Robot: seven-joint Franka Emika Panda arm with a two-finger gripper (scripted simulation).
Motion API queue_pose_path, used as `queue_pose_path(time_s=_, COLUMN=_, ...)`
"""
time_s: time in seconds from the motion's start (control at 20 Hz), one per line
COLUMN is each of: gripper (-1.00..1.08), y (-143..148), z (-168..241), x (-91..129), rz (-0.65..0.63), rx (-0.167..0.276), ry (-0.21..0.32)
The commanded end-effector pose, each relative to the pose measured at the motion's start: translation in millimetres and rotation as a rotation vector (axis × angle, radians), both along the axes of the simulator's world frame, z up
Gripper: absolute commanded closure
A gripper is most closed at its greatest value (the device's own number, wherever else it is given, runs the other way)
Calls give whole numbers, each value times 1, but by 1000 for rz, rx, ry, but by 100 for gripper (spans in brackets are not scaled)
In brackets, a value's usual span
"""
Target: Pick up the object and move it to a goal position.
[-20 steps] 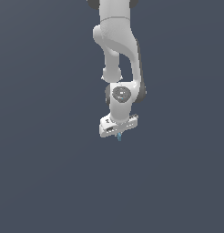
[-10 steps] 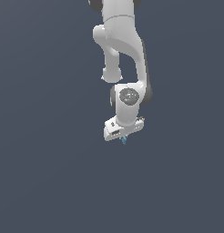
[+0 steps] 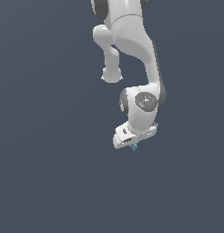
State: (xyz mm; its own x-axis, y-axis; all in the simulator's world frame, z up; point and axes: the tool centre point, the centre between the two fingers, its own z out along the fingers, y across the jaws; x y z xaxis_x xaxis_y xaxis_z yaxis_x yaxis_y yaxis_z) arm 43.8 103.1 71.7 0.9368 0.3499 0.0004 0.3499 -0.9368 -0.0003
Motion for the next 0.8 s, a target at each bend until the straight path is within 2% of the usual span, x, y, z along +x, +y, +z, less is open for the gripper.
queue_pose_path(time_s=0.0, gripper=108, y=11, z=5, x=12, rz=0, rx=0, ry=0)
queue_pose_path(time_s=0.4, gripper=108, y=41, z=19, x=45, rz=0, rx=0, ry=0)
queue_pose_path(time_s=0.75, gripper=108, y=56, z=26, x=62, rz=0, rx=0, ry=0)
